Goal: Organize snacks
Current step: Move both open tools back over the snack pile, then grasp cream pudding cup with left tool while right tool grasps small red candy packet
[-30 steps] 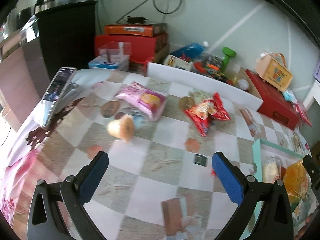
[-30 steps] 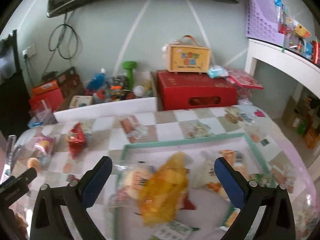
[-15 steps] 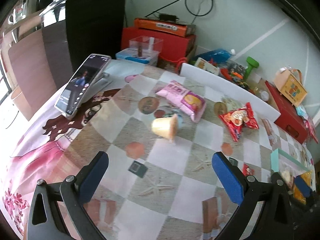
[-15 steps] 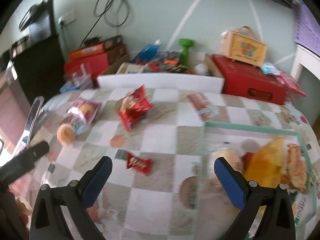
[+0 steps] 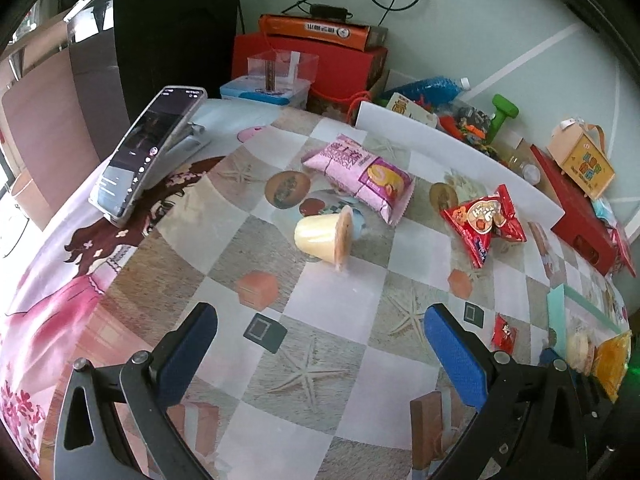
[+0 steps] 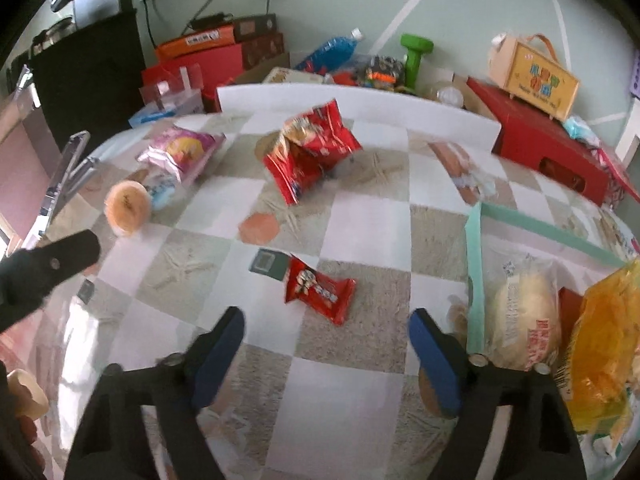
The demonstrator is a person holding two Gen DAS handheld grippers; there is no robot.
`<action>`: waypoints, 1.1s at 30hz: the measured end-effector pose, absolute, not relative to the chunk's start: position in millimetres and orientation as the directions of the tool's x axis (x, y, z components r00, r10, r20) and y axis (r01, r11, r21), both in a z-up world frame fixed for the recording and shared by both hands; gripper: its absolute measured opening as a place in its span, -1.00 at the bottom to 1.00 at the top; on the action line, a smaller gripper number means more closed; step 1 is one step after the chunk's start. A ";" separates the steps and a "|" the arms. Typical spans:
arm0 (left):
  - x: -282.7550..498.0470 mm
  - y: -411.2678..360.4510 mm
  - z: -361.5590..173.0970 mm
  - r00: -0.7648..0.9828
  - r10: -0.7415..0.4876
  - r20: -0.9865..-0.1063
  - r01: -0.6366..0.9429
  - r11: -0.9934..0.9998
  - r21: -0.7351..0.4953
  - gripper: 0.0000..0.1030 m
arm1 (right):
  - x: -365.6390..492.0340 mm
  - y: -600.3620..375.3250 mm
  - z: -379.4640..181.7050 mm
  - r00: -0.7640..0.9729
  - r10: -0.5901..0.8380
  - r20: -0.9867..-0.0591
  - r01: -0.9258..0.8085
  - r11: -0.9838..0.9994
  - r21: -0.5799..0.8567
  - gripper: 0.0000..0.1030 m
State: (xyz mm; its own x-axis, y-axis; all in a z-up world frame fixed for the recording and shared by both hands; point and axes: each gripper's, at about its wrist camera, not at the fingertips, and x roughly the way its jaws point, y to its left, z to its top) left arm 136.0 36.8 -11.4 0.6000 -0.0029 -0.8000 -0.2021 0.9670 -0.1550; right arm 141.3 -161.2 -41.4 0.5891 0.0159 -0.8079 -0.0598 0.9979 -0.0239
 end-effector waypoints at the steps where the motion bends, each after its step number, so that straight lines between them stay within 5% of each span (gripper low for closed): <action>1: 137.1 36.5 -13.3 0.596 -0.005 -0.803 -0.202 0.967 -0.156 1.00 | 141.6 -162.1 -43.1 0.589 0.002 -0.808 -0.055 0.998 -0.037 0.55; 8: 141.0 36.7 -19.5 0.583 -0.012 -0.812 -0.204 0.966 -0.160 1.00 | 146.0 -168.0 -46.8 0.585 0.000 -0.811 -0.051 0.998 -0.037 0.25; 33: 144.2 39.2 -24.2 0.571 -0.031 -0.820 -0.211 0.960 -0.183 1.00 | 142.8 -154.8 -44.1 0.569 0.174 -0.804 -0.158 0.982 0.101 0.15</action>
